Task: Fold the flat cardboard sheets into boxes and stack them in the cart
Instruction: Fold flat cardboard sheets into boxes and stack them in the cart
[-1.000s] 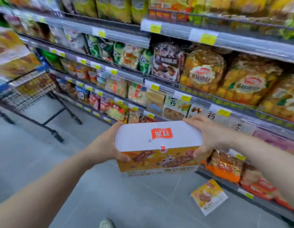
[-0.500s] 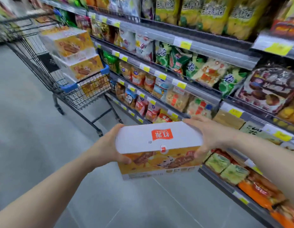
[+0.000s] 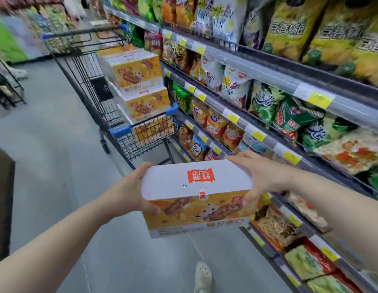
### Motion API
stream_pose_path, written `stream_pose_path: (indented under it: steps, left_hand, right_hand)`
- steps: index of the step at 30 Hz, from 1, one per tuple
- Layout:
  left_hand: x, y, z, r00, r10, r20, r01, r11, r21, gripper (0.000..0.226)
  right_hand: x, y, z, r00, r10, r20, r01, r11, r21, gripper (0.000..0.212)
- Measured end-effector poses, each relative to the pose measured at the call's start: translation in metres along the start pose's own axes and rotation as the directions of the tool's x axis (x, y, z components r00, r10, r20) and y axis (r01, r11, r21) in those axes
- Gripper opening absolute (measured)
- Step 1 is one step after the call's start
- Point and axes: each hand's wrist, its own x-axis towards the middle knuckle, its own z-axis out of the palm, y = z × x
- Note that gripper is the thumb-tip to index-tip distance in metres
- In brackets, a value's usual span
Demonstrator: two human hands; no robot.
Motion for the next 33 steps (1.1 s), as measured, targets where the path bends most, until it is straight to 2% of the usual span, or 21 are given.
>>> stream_pose_path:
  steps: [7, 14, 20, 25, 28, 33]
  left_hand:
    - [0.104, 0.021, -0.059, 0.998, -0.042, -0.040, 0.042, 0.999, -0.003, 0.099]
    - [0.173, 0.020, -0.107, 0.996, -0.072, -0.047, 0.072, 0.997, 0.005, 0.101]
    - [0.236, 0.008, -0.171, 0.997, -0.029, -0.074, 0.036, 0.996, 0.086, 0.103]
    - [0.300, 0.003, -0.246, 0.997, 0.018, -0.070, -0.006, 0.986, 0.166, 0.103]
    - [0.336, 0.001, -0.298, 0.998, 0.032, -0.049, -0.023, 0.984, 0.176, 0.113]
    - [0.384, 0.007, -0.357, 0.996, 0.084, -0.025, -0.081, 0.991, 0.107, 0.101]
  right_hand:
    - [0.108, 0.014, -0.087, 0.998, -0.047, 0.041, 0.050, 0.997, -0.065, 0.106]
    - [0.191, 0.012, -0.137, 0.991, -0.096, 0.093, 0.104, 0.991, -0.088, 0.107]
    - [0.267, -0.001, -0.171, 0.993, -0.104, 0.049, 0.107, 0.991, -0.076, 0.109]
    - [0.328, -0.026, -0.212, 0.997, -0.073, 0.007, 0.073, 0.993, -0.098, 0.099]
    - [0.364, -0.041, -0.242, 0.999, -0.031, -0.013, 0.031, 0.999, -0.008, 0.091]
    - [0.402, -0.058, -0.265, 0.995, 0.004, -0.102, 0.014, 0.984, 0.176, 0.080]
